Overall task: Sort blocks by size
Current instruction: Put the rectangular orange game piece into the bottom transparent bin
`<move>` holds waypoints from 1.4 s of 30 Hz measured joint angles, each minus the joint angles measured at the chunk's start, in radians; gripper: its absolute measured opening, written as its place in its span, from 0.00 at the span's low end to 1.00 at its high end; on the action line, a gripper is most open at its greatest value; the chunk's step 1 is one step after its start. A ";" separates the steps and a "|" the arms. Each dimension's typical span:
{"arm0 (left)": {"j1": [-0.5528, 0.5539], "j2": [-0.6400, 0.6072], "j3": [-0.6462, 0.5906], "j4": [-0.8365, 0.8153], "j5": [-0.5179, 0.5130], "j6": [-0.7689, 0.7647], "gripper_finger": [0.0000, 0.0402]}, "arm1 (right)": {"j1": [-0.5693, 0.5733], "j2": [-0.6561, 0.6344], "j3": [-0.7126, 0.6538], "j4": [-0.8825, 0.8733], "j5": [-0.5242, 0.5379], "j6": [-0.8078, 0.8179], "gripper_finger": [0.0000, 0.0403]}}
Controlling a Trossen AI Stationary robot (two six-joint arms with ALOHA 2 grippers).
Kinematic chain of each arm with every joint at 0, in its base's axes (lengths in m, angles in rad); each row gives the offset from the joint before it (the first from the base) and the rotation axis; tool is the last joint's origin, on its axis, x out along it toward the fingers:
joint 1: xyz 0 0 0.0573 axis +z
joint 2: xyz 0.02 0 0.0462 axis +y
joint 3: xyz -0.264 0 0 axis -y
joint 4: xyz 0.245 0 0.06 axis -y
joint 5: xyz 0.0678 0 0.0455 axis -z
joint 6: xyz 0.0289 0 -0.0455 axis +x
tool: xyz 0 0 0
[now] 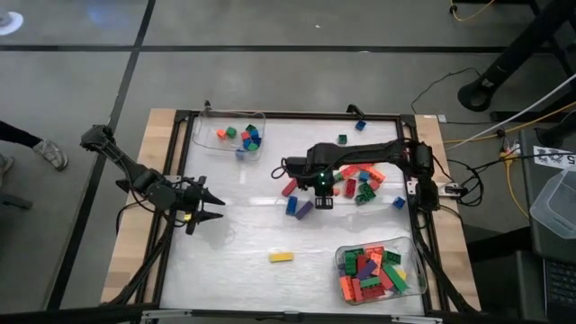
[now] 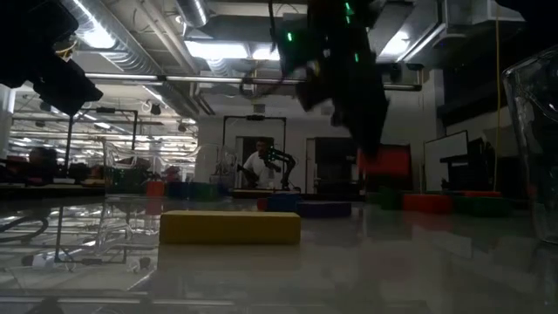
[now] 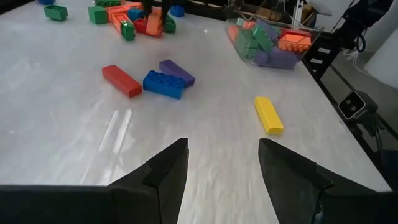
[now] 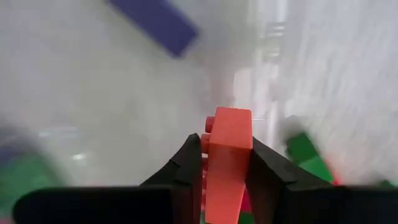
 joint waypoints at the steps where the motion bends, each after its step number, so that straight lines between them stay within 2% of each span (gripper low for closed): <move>1: 0.000 0.000 0.000 0.000 -0.003 -0.003 0.46 | 0.002 0.000 0.041 -0.044 -0.033 0.003 0.21; 5: 0.000 0.000 0.000 0.000 -0.018 -0.028 0.46 | 0.034 0.000 0.199 -0.177 -0.175 0.054 0.21; 9: 0.000 0.000 0.000 0.001 -0.026 -0.035 0.46 | 0.113 0.000 0.333 -0.258 -0.332 0.165 0.21; 14: 0.000 0.000 0.000 0.001 -0.027 -0.052 0.46 | 0.294 -0.005 0.400 -0.266 -0.347 0.337 0.21; 16: 0.000 0.000 0.000 0.001 -0.026 -0.059 0.46 | 0.387 -0.005 0.399 -0.268 -0.317 0.394 0.21; 22: 0.000 0.000 0.000 0.001 -0.026 -0.062 0.46 | 0.657 -0.005 0.341 -0.268 -0.086 0.611 0.25; 26: 0.000 0.000 0.000 0.001 -0.026 -0.063 0.46 | 0.785 -0.005 0.288 -0.268 0.081 0.803 0.26; 28: 0.000 0.000 0.000 0.001 -0.026 -0.072 0.46 | 0.825 -0.005 0.270 -0.268 0.130 0.899 0.26; 34: 0.000 0.000 0.000 0.001 -0.026 -0.081 0.46 | 0.872 -0.005 0.246 -0.268 0.088 1.101 0.27; 42: 0.000 0.000 0.000 0.002 -0.025 -0.084 0.46 | 0.861 -0.005 0.245 -0.268 0.064 1.137 0.28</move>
